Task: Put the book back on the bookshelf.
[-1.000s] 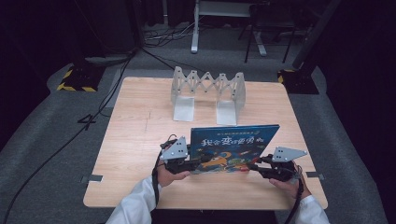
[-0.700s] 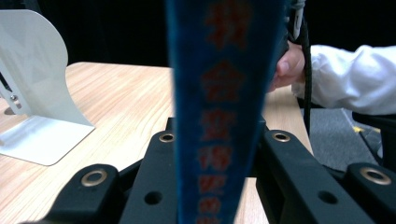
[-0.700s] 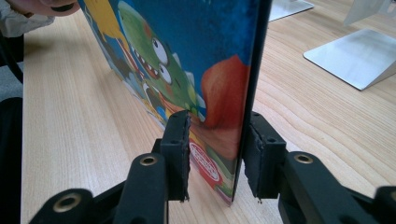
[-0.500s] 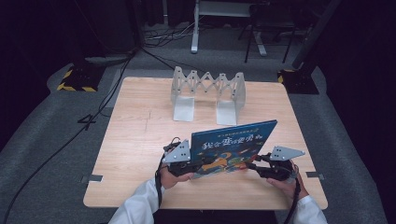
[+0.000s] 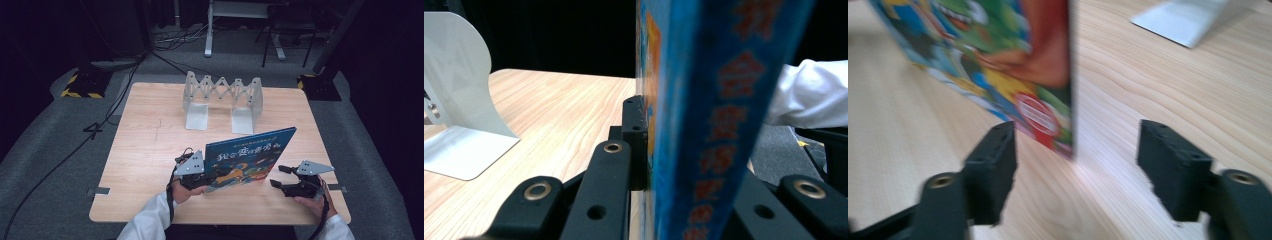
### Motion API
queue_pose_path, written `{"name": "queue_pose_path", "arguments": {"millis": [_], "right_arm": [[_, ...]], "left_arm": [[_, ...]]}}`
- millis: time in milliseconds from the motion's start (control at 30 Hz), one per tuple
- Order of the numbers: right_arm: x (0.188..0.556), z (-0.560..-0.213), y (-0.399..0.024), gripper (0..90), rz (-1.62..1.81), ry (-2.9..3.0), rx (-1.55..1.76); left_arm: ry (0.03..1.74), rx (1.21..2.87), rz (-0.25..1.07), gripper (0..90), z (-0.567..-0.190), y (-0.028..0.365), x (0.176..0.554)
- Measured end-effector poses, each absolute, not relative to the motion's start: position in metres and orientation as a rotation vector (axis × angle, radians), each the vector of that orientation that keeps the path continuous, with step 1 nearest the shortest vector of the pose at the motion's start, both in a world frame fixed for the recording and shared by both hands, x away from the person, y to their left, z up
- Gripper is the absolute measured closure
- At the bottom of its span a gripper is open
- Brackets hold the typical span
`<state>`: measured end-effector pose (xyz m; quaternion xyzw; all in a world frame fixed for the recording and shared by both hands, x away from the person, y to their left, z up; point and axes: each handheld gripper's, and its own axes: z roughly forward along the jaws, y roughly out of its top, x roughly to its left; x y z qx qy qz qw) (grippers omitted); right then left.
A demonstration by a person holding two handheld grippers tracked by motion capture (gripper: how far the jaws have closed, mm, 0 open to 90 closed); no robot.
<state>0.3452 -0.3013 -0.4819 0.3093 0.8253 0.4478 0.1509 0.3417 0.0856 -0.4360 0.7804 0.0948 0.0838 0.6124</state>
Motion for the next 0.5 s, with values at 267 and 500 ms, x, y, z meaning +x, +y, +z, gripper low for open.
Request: {"name": "queue_pose_path", "arguments": {"millis": [267,500], "right_arm": [[0.338,-0.488,-0.321,20.5,1.137,2.316,0.977],[0.339,-0.498,-0.324,21.1,1.076,2.343,0.995]], "left_arm": [[0.259,1.792,0.198,82.8,-0.436,0.088,0.344],[0.287,1.794,0.279,82.9,-0.43,0.089,0.343]]}}
